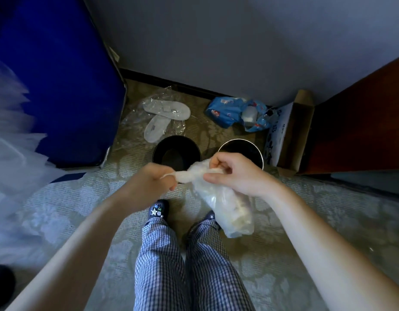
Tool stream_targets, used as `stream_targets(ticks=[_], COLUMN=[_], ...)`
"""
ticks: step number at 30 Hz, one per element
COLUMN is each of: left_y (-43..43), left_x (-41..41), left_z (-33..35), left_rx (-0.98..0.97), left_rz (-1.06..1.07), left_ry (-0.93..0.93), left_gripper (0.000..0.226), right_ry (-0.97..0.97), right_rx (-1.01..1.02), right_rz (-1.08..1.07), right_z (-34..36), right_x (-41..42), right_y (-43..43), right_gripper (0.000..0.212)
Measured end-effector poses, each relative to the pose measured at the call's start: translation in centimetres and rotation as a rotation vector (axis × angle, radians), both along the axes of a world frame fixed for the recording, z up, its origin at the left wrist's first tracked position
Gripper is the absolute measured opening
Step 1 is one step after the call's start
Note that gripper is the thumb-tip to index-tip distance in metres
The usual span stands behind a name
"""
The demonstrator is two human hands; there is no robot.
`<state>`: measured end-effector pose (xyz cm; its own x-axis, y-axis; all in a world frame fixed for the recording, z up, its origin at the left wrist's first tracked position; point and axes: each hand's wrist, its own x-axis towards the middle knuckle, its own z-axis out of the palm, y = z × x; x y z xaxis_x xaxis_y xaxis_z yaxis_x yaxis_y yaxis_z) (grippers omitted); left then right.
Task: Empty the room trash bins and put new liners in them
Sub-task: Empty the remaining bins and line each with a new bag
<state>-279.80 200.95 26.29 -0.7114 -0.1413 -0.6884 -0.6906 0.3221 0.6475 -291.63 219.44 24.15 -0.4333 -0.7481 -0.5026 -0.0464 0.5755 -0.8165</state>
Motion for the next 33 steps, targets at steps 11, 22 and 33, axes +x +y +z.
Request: stream_targets(ticks=[11, 22, 33], left_y=[0.0, -2.4, -9.5], left_x=[1.2, 4.3, 11.7], left_z=[7.2, 16.6, 23.2], left_rx=[0.09, -0.265, -0.404], left_rz=[0.008, 0.08, 0.244], left_ry=[0.14, 0.393, 0.524], left_gripper=[0.037, 0.008, 0.021], right_ry=[0.251, 0.383, 0.5], right_rx=[0.037, -0.071, -0.252], right_rz=[0.106, 0.12, 0.201], right_z=[8.8, 18.5, 26.4], right_x=[0.3, 1.4, 6.8], right_y=[-0.2, -4.4, -14.2], right_gripper=[0.018, 0.01, 0.007])
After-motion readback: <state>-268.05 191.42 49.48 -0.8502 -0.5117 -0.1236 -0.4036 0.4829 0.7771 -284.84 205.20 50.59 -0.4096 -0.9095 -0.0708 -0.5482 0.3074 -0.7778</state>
